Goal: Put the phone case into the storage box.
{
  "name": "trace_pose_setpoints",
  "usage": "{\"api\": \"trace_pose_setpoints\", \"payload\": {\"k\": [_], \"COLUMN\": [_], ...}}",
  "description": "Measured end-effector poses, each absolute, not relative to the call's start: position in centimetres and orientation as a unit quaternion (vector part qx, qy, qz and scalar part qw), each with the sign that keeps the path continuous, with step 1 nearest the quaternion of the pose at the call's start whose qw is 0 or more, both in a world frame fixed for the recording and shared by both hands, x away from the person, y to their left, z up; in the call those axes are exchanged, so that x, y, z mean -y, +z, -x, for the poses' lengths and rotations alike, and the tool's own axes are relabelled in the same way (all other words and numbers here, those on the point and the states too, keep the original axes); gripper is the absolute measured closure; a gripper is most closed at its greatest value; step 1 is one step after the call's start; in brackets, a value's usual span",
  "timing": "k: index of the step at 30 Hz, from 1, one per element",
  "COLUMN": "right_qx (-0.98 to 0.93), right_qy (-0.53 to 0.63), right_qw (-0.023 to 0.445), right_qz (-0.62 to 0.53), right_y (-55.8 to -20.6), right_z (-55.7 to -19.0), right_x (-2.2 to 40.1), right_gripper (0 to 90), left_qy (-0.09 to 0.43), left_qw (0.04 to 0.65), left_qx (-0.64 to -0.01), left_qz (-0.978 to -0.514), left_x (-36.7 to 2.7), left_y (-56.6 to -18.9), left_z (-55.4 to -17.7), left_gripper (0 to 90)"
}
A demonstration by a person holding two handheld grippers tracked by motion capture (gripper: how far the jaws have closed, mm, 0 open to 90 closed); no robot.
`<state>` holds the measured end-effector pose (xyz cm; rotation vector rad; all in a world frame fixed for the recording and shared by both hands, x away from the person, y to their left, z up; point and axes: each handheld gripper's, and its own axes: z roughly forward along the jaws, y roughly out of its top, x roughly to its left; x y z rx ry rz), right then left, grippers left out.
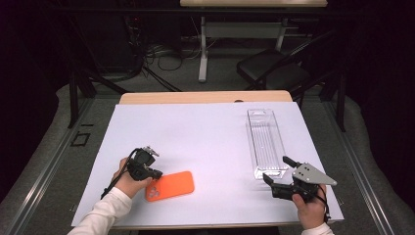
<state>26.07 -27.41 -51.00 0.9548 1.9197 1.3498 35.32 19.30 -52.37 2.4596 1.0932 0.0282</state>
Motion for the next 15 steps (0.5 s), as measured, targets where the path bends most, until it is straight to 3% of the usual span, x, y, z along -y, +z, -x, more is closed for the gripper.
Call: {"api": "trace_pose_setpoints", "payload": {"k": [3,11,12,15], "right_qx": [-0.723,-0.722,-0.722,-0.722], "right_qy": [0.508,0.509,0.509,0.509], "right_qw": [0.299,0.3,0.299,0.299], "right_qz": [-0.36,-0.36,-0.361,-0.36], "right_y": [-51.0,-51.0,-51.0,-51.0], "right_z": [-26.1,-26.1,-26.1,-26.1], "right_x": [27.4,27.4,27.4,27.4], "right_gripper": [10.8,11.1,11.1,11.1], "left_qy": [0.013,0.03,0.034,0.016], "left_qw": [0.218,0.229,0.23,0.24], "left_qx": [-0.387,-0.348,-0.35,-0.349], "left_qz": [-0.896,-0.909,-0.907,-0.906], "left_x": [-18.9,-18.2,-18.1,-17.9], "left_y": [-52.2,-51.0,-50.8,-50.5], "left_z": [-35.3,-35.2,-35.1,-35.0], "left_gripper": [89.9,66.9,58.8,58.1]}}
